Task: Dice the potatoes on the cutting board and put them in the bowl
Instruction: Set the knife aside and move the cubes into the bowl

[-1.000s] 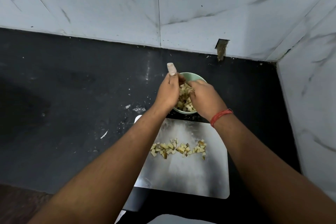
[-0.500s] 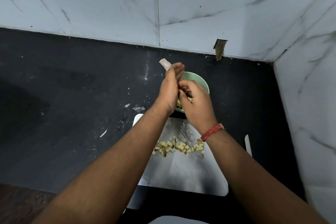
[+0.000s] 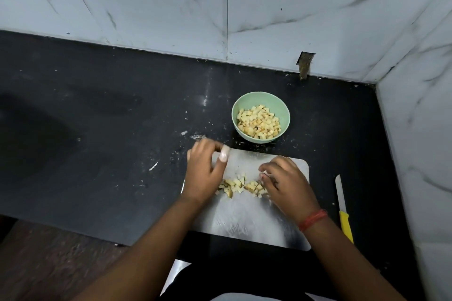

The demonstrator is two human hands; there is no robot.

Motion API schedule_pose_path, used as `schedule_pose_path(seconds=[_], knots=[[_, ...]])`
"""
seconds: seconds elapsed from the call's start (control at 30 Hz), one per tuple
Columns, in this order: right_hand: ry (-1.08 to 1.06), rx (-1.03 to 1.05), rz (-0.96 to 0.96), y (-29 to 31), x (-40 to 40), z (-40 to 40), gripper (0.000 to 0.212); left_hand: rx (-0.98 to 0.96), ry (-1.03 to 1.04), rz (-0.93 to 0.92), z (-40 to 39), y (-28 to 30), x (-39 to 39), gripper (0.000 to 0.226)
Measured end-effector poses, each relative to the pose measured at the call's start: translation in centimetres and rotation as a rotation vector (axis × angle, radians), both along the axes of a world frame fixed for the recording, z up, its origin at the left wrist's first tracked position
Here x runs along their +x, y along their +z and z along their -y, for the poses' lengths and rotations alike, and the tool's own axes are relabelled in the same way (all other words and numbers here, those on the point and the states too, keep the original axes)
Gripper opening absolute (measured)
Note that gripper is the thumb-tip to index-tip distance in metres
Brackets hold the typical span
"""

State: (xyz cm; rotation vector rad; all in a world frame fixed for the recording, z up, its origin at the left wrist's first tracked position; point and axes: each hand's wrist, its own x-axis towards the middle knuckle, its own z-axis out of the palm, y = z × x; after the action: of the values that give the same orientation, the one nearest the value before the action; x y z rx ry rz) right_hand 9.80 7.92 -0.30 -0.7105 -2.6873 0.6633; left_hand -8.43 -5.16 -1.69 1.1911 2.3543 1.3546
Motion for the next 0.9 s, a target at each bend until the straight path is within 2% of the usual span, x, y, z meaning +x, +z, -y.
schedule_pose_path(seconds=[0.13, 0.23, 0.3, 0.47, 0.57, 0.67, 0.8, 0.9], knots=[[-0.189, 0.027, 0.2, -0.8, 1.4, -0.1, 0.02, -0.348, -0.044, -0.281, 2.7, -3.2, 1.0, 0.05], [-0.243, 0.017, 0.265, -1.2, 1.2, 0.8, 0.02, -0.424, -0.052, -0.42, 2.6, -4.1, 1.6, 0.052], [-0.231, -0.043, 0.278, -1.4, 0.5, 1.3, 0.019, -0.438, -0.087, -0.489, 1.8, -4.1, 1.8, 0.046], [-0.156, -0.18, 0.23, -0.5, -0.5, 1.6, 0.024, -0.426, -0.201, -0.448, 0.4, -3.3, 2.3, 0.036], [-0.126, -0.095, 0.386, 0.3, 0.4, 1.4, 0.047, -0.347, -0.24, -0.409, 1.0, -3.1, 2.5, 0.036], [-0.108, -0.136, 0.499, 0.1, 0.1, 1.9, 0.065, -0.38, -0.185, -0.423, 1.8, -3.7, 2.5, 0.042], [-0.054, -0.085, 0.414, -0.7, -1.4, 2.6, 0.044, -0.432, -0.211, -0.441, 1.1, -3.7, 2.6, 0.04], [0.002, -0.092, 0.368, -0.6, -1.6, 2.2, 0.053, -0.391, -0.312, -0.407, 0.5, -3.4, 2.6, 0.038]])
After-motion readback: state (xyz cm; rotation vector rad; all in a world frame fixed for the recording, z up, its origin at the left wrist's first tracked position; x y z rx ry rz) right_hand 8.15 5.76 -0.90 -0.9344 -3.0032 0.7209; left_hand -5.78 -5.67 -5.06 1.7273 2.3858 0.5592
